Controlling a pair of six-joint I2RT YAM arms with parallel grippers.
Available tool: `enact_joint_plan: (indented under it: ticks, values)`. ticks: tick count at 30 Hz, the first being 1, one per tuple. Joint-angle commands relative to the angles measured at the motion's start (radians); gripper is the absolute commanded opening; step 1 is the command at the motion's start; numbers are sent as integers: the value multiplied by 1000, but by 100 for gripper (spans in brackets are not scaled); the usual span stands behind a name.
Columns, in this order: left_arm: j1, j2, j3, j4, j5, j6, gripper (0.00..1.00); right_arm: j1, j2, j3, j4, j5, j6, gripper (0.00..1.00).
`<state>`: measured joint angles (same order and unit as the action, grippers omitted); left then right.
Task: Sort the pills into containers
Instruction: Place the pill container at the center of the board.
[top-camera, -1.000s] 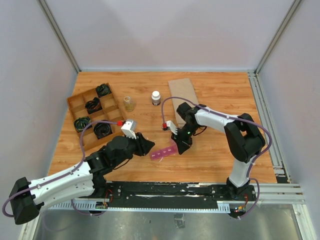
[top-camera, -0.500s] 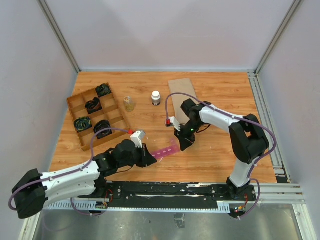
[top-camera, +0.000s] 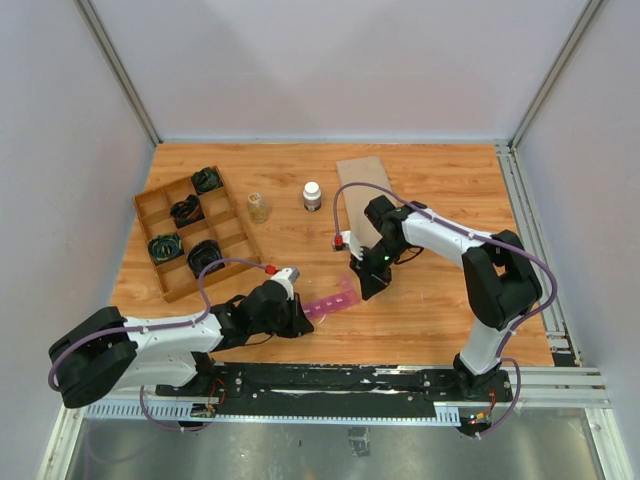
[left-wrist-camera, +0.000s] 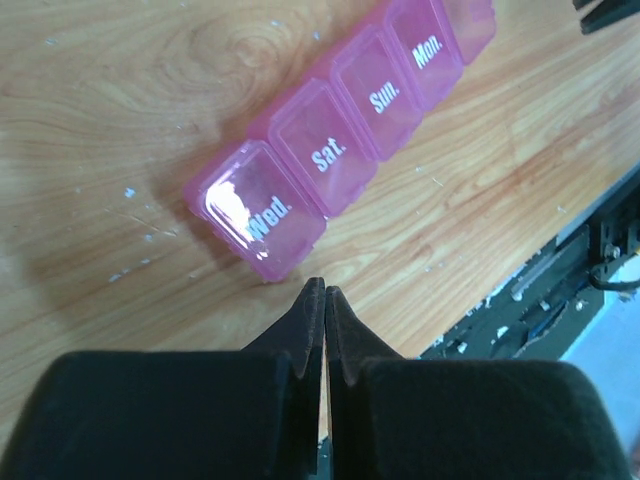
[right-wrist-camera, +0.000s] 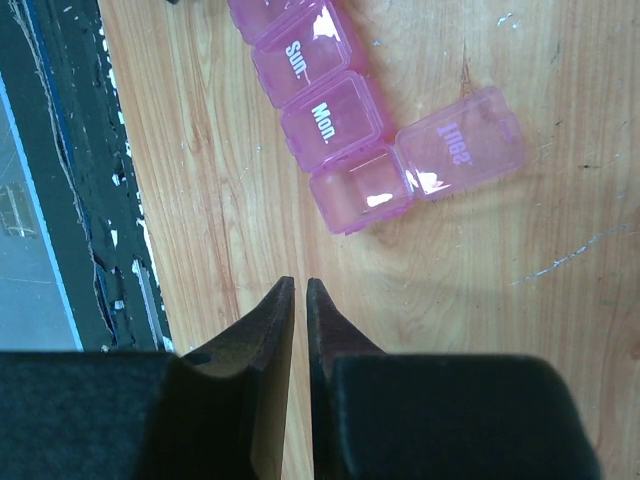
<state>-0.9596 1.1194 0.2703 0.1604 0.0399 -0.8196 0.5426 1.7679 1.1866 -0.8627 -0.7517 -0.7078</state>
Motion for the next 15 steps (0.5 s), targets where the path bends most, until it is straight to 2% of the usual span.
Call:
enact_joint_plan:
  ticks: [1,7,15]
  values:
    - [-4,16,-2,56,-106,21,2,-15,-31,24,-27,-26,-13,11]
    - [-1,9,4,67,-219,54,4,-16,-38,24,-27,-26,-11,11]
    - [7,9,16,99,-258,99,9,-26,-55,24,-26,-31,-10,11]
